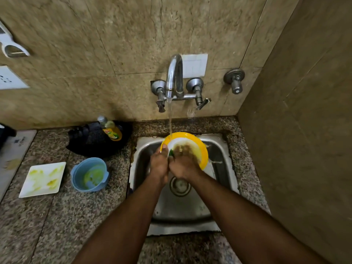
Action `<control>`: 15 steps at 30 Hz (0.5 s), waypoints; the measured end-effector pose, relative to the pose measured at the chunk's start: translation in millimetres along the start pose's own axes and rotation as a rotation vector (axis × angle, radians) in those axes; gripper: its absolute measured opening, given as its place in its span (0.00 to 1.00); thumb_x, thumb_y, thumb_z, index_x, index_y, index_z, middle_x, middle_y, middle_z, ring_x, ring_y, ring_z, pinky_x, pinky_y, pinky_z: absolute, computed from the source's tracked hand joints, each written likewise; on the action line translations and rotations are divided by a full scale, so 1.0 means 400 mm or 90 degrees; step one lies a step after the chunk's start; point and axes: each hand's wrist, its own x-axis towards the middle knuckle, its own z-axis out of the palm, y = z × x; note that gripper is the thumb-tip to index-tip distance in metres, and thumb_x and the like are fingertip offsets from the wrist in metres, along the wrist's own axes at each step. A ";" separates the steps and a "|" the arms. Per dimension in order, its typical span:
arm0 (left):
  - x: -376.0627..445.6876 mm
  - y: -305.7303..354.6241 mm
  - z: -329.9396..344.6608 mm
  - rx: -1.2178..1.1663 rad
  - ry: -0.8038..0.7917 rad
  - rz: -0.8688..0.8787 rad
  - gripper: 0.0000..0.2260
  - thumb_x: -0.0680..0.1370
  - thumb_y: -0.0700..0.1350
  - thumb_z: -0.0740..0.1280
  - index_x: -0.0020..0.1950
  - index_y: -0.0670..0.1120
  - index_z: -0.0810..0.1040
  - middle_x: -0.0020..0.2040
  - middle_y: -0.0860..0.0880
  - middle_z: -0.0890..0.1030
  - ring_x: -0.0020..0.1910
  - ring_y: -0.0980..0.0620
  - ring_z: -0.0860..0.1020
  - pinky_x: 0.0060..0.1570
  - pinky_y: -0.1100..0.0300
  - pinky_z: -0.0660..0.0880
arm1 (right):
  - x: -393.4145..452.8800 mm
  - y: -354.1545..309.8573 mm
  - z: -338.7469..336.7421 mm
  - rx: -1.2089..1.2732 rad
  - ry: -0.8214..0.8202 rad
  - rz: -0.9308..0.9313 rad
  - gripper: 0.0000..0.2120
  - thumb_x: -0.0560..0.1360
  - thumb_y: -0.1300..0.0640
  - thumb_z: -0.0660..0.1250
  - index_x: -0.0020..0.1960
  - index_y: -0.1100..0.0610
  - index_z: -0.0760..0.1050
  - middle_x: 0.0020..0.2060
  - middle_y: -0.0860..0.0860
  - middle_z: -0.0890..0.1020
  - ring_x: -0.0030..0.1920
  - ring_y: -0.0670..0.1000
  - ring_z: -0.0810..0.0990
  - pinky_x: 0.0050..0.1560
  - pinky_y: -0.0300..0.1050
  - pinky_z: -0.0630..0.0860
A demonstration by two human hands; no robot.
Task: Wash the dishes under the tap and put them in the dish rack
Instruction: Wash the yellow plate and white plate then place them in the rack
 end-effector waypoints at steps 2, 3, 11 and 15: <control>0.017 0.014 -0.006 0.004 0.008 0.002 0.13 0.84 0.53 0.64 0.53 0.46 0.84 0.56 0.42 0.86 0.56 0.41 0.85 0.63 0.41 0.79 | -0.005 -0.003 -0.006 0.019 0.007 -0.121 0.33 0.83 0.42 0.43 0.83 0.58 0.56 0.82 0.58 0.55 0.83 0.56 0.50 0.82 0.56 0.45; 0.028 0.023 -0.017 -0.006 0.017 0.005 0.14 0.84 0.53 0.64 0.52 0.45 0.84 0.54 0.41 0.87 0.56 0.40 0.85 0.62 0.40 0.79 | -0.021 -0.004 -0.010 0.027 -0.003 -0.184 0.34 0.82 0.42 0.44 0.81 0.58 0.60 0.81 0.57 0.60 0.82 0.55 0.54 0.82 0.53 0.46; 0.052 0.013 -0.039 0.002 0.020 0.053 0.12 0.77 0.60 0.67 0.49 0.55 0.87 0.55 0.45 0.87 0.57 0.40 0.84 0.61 0.36 0.79 | -0.093 0.061 -0.029 -0.085 0.008 -0.158 0.33 0.83 0.38 0.46 0.81 0.54 0.61 0.80 0.54 0.64 0.79 0.57 0.63 0.77 0.53 0.63; 0.020 0.017 -0.003 0.040 0.026 0.062 0.09 0.83 0.53 0.66 0.49 0.53 0.84 0.48 0.53 0.86 0.54 0.49 0.84 0.64 0.43 0.79 | -0.017 0.039 -0.026 -0.056 0.050 -0.151 0.28 0.86 0.44 0.47 0.79 0.58 0.64 0.80 0.61 0.62 0.81 0.59 0.57 0.80 0.55 0.55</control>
